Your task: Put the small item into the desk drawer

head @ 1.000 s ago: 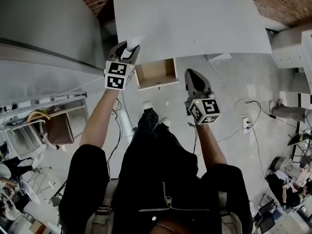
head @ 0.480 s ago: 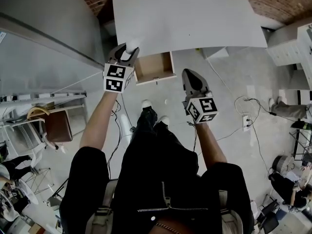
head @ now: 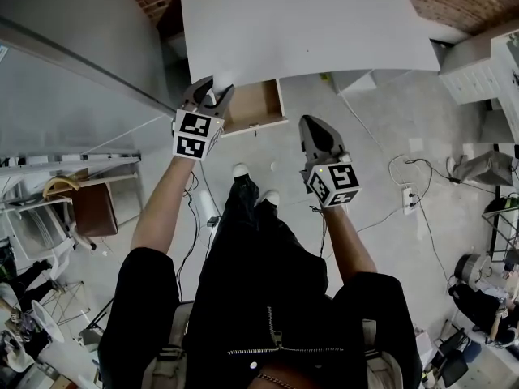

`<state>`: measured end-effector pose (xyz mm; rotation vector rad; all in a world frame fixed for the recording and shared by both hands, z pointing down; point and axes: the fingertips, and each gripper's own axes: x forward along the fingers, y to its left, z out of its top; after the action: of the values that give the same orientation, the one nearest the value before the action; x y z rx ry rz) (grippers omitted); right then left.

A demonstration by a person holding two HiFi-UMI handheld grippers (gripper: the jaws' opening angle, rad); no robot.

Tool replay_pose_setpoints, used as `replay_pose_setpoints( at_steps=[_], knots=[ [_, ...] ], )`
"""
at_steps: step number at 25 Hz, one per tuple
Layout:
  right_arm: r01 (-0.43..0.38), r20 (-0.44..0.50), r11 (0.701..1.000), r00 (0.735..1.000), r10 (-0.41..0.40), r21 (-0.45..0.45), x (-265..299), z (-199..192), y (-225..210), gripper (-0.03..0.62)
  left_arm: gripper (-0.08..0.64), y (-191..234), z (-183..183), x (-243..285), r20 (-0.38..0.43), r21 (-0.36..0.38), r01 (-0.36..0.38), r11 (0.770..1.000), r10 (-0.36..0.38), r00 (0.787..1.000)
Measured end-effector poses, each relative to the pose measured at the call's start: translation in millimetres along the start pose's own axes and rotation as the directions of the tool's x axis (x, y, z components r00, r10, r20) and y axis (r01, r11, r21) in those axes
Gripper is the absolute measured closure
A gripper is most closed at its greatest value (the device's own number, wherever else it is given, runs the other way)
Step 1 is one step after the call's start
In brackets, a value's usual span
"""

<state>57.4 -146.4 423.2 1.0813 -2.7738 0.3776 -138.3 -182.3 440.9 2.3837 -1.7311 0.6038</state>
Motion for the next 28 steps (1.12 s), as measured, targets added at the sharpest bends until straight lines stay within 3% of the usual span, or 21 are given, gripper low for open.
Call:
replay_pose_setpoints(
  at_steps=[9,16,28],
  knots=[
    [0.036,-0.047,0.999,0.998,-0.035,0.029,-9,-35,-11,0.586,0.388,-34,-32,15,-0.069,0.06,0.1,0.993,-0.095,0.993],
    [0.07,-0.07,0.997,0.995,-0.067,0.036,-11,-54,-25,0.586,0.388,-62,-60,29,-0.109,0.115,0.192,0.975,-0.18,0.978],
    [0.114,-0.087,0.992,0.99,-0.109,0.057,-9,-72,-38,0.586,0.388,-76,-96,54,-0.165,0.134,0.263,0.955,-0.241,0.956]
  ],
)
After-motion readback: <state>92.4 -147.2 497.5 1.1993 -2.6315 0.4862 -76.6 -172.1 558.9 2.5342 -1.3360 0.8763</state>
